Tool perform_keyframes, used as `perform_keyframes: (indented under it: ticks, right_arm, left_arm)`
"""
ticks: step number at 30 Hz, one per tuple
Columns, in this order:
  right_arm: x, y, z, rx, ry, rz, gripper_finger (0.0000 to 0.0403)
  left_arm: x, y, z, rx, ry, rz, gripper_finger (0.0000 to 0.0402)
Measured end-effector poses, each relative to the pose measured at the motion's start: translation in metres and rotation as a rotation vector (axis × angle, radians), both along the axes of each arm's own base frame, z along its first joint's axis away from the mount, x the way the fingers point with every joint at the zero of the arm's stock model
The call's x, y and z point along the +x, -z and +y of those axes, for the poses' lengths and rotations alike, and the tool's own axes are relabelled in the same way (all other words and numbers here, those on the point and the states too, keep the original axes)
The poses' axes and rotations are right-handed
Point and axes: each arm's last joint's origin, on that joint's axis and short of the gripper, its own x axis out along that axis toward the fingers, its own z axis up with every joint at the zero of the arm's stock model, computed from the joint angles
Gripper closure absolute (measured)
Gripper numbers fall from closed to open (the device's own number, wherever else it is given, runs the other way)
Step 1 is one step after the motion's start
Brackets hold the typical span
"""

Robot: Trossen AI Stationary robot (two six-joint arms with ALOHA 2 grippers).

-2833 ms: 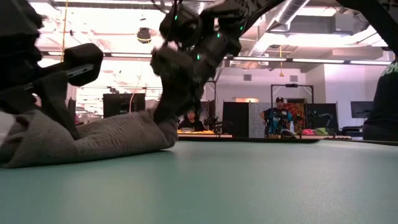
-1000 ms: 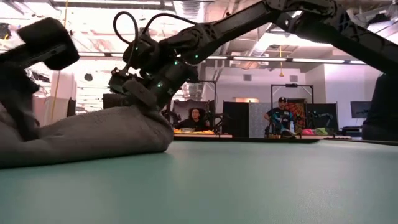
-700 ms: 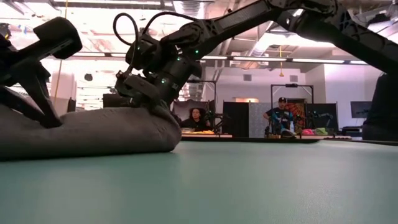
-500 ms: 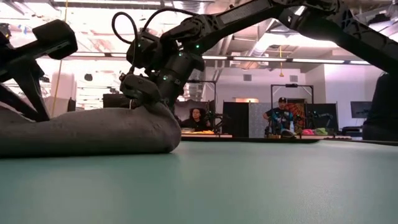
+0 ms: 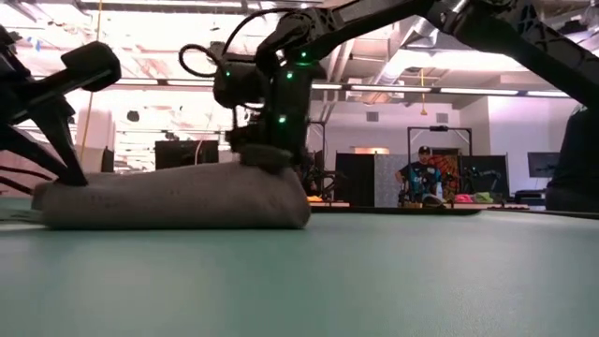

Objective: Roll towel into tight, uniform cylinder
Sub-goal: Roll the gray towel

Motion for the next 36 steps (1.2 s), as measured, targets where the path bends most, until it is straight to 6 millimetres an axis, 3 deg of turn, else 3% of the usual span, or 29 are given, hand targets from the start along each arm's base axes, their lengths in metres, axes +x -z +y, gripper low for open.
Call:
perform_keyframes:
  ticks: [5, 10, 17, 22, 25, 29, 33, 36]
  right_arm:
    - [-0.011, -0.037, -0.002, -0.058, 0.013, -0.03, 0.0391]
    - [-0.018, -0.045, 0.001, -0.083, -0.063, 0.013, 0.0368]
    - [-0.048, -0.136, 0.033, -0.128, -0.17, -0.202, 0.0353]
    - [-0.075, -0.176, 0.073, -0.14, -0.278, -0.424, 0.0376]
    - [-0.09, -0.169, 0.093, -0.14, -0.334, -0.531, 0.039]
    - [-0.101, -0.12, 0.108, -0.125, -0.34, -0.712, 0.0394]
    - [-0.107, -0.08, 0.102, -0.112, -0.286, -0.87, 0.0393]
    - [-0.103, -0.054, 0.093, -0.076, -0.28, -0.886, 0.0394]
  left_arm:
    - [0.004, -0.001, 0.005, 0.022, -0.032, -0.019, 0.0402]
    - [0.007, -0.001, 0.009, 0.051, -0.053, -0.034, 0.0402]
    - [0.012, -0.002, 0.011, 0.009, -0.098, -0.07, 0.0402]
    - [0.013, -0.002, 0.013, 0.006, -0.108, -0.07, 0.0402]
    - [0.013, -0.002, 0.013, 0.005, -0.108, -0.069, 0.0402]
    - [0.013, -0.002, 0.013, 0.002, -0.108, -0.07, 0.0402]
    - [0.014, -0.002, 0.013, -0.009, -0.12, -0.077, 0.0402]
    - [0.014, -0.002, 0.013, -0.02, -0.132, -0.083, 0.0402]
